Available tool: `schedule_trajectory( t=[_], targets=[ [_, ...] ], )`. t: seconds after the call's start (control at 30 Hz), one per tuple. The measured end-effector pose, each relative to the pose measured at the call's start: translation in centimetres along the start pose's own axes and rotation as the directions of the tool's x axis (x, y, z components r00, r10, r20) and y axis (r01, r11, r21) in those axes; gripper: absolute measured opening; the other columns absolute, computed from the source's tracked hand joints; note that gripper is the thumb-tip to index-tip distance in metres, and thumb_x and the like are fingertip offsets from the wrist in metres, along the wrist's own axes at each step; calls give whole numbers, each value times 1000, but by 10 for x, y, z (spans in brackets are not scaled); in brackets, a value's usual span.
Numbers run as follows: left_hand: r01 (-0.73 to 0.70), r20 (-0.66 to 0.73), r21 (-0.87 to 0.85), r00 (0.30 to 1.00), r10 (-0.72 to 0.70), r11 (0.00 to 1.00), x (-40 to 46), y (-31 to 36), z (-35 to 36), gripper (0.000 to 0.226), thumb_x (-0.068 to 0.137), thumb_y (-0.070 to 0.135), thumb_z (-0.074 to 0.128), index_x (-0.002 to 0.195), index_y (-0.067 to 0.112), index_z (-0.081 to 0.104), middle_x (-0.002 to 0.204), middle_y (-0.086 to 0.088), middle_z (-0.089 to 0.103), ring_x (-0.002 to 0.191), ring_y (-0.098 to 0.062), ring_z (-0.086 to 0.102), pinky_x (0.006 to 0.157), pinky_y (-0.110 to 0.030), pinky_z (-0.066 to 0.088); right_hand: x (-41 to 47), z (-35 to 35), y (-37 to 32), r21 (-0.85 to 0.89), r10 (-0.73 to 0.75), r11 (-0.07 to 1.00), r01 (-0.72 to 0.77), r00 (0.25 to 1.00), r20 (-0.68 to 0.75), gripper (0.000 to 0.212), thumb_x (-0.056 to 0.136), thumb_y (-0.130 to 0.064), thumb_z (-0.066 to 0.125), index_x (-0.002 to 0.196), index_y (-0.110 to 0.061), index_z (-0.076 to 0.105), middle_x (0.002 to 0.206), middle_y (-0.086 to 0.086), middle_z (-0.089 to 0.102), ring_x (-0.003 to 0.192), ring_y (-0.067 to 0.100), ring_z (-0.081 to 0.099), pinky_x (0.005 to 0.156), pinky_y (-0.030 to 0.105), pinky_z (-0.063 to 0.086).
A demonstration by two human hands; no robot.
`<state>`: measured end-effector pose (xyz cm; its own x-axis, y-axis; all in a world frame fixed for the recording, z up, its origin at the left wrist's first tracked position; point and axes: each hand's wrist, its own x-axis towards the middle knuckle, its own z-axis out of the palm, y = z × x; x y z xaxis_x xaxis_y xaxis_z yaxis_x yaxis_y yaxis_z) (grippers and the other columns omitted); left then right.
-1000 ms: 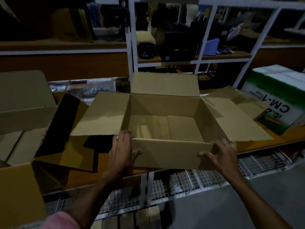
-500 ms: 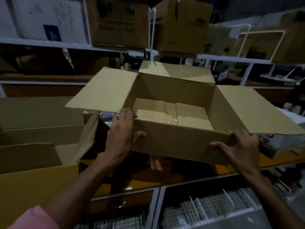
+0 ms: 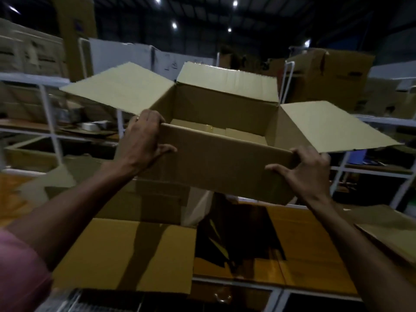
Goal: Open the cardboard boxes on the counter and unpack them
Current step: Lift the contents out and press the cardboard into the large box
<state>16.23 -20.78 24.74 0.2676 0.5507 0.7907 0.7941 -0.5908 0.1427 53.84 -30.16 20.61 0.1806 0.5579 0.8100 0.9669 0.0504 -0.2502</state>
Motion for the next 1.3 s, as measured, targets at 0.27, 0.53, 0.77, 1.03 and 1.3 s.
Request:
schedule_trajectory(
  t=[0.27, 0.53, 0.77, 1.03, 1.3],
  targets=[
    [93, 14, 78, 995, -94, 993, -17, -118, -27, 66, 66, 39, 90, 109, 9, 50, 109, -16, 53, 94, -35, 53, 75, -50, 50, 30, 88, -93, 82, -82, 994, 76, 994, 78, 66, 68, -71, 73, 97, -11, 64, 94, 9, 63, 90, 28, 58, 93, 52, 42],
    [167, 63, 74, 983, -171, 983, -16, -213, 0, 64, 67, 35, 91, 110, 15, 48, 112, -10, 52, 96, -25, 51, 75, -44, 50, 45, 178, -143, 140, -91, 988, 69, 983, 159, 67, 66, -72, 73, 100, -14, 64, 97, 7, 62, 92, 26, 55, 88, 42, 37],
    [177, 176, 47, 967, -183, 983, 0, -291, 19, 61, 69, 34, 90, 109, 16, 48, 107, 0, 45, 95, -20, 48, 72, -35, 42, 52, 240, -186, 91, -22, 996, 1, 974, 224, 66, 67, -64, 79, 105, -11, 66, 100, 9, 62, 95, 26, 57, 96, 48, 40],
    [311, 280, 21, 910, -305, 950, -26, -334, 55, 61, 64, 37, 93, 98, 29, 43, 103, 3, 50, 92, -20, 55, 69, -39, 53, 30, 275, -215, 6, 124, 991, -135, 924, 362, 69, 69, -57, 84, 116, -11, 63, 106, 4, 54, 99, 19, 42, 98, 50, 43],
    [375, 426, 0, 839, -339, 927, -45, -363, 79, 63, 66, 40, 90, 108, 26, 45, 114, 2, 52, 101, -20, 55, 81, -45, 58, 11, 295, -237, -114, 254, 967, -228, 835, 488, 77, 66, -61, 85, 123, -14, 61, 124, 11, 58, 118, 30, 48, 98, 46, 43]
  ],
)
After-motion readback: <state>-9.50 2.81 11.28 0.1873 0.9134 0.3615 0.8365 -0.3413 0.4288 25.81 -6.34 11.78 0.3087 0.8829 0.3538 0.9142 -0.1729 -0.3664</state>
